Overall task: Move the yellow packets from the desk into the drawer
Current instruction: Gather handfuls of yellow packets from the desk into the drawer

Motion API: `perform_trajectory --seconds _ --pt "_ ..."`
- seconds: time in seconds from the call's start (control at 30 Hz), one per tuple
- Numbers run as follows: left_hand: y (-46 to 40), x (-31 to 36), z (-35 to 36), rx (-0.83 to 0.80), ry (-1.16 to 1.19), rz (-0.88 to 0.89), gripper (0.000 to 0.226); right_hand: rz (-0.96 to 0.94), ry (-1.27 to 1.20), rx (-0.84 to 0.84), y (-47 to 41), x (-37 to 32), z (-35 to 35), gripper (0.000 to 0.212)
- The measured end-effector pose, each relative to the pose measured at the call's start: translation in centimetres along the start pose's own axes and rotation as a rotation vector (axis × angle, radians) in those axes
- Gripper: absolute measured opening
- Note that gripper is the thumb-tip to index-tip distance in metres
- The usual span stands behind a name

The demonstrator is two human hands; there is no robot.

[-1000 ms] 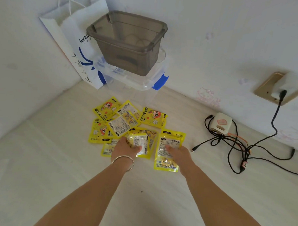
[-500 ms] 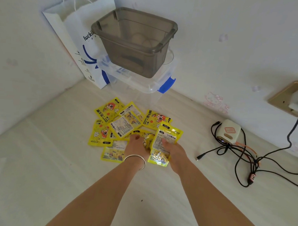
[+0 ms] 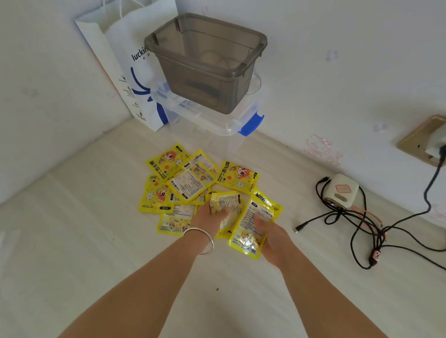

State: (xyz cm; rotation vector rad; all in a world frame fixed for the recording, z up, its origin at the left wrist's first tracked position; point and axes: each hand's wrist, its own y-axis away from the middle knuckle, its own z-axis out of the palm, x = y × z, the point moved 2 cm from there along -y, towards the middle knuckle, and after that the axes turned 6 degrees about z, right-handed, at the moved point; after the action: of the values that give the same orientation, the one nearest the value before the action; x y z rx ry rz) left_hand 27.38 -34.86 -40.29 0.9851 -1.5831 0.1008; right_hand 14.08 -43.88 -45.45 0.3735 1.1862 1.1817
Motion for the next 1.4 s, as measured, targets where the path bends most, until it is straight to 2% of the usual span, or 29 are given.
perform_trajectory --seconds 0.07,0.2,0.3,0.43,0.53,0.6,0.7,0.83,0.93,1.0,1.17,1.33,1.4 --pt "0.8 -0.2 0.0 -0.01 0.088 -0.05 0.006 -0.01 -0.008 0.019 1.2 0.9 -0.5 0.02" --pt "3.0 -1.3 0.4 -0.075 0.334 -0.201 0.02 -0.075 -0.06 0.037 4.6 2.3 -1.5 0.019" --pt "4.7 -2.1 1.9 -0.17 0.466 -0.268 0.015 -0.156 -0.119 0.086 7.8 3.8 -2.7 0.024" --pt "8.8 -2.9 4.7 -0.38 0.316 -0.211 0.011 -0.255 -0.256 0.213 12.9 7.0 -5.3 0.028" --pt "12.6 -3.5 7.4 -0.55 0.218 -0.165 0.017 -0.338 -0.371 0.313 17.1 9.9 -8.3 0.033" --pt "15.7 -3.9 9.4 -0.675 0.109 -0.106 0.021 -0.38 -0.44 0.394 20.2 12.2 -10.7 0.032" --pt "20.8 -5.0 12.8 -0.816 -0.015 -0.037 0.015 -0.418 -0.596 0.467 24.7 16.0 -14.1 0.028" --pt "26.7 -7.5 17.7 -0.902 -0.172 0.032 0.027 -0.487 -0.769 0.545 29.8 20.7 -19.0 0.029" --pt "31.4 -8.4 21.7 -0.961 -0.269 0.127 0.021 -0.53 -0.872 0.605 33.2 23.9 -22.8 0.033" --pt "34.4 -9.0 24.7 -1.001 -0.332 0.197 0.019 -0.514 -0.947 0.658 35.3 26.3 -25.7 0.035" --pt "41.2 -13.2 32.4 -1.069 -0.535 0.274 0.038 -0.43 -1.072 0.793 40.1 32.1 -33.5 0.042" --pt "46.4 -17.4 38.6 -1.084 -0.651 0.313 0.023 -0.345 -1.122 0.911 43.1 37.0 -39.9 0.045" --pt "47.8 -19.0 40.4 -1.096 -0.73 0.35 0.012 -0.277 -1.16 0.937 43.2 38.8 -41.7 0.063"
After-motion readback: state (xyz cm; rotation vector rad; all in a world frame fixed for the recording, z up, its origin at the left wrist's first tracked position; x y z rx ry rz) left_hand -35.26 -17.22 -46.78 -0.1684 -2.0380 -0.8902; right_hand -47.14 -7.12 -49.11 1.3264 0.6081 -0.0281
